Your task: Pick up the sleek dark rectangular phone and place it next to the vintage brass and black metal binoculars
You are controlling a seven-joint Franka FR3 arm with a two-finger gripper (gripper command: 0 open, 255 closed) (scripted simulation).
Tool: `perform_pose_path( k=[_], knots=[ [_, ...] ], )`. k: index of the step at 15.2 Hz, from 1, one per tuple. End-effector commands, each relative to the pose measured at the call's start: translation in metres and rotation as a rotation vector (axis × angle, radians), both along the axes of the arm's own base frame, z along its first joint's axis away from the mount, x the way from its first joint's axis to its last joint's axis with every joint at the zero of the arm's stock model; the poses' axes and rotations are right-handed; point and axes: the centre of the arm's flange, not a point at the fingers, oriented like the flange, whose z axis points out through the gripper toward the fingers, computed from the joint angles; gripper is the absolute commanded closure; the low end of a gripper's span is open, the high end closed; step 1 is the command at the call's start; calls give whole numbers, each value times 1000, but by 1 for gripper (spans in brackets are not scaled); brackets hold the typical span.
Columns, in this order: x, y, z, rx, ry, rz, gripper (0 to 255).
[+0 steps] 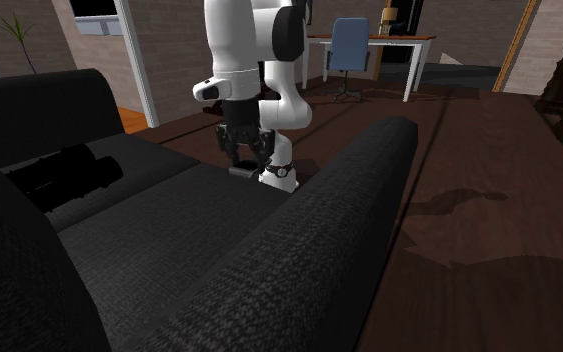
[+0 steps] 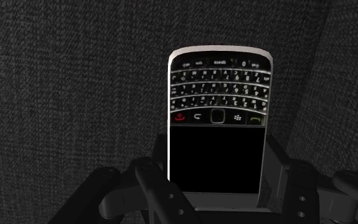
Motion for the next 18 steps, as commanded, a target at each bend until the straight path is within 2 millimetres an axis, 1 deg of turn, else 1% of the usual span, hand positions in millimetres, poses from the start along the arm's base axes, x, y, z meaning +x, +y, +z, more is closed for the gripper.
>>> perform_pose_path(
  k=[1, 18],
  knots=[
    [0, 2, 10, 0, 0, 0, 255],
    [-174, -139, 11, 0, 0, 0, 255]
  ],
)
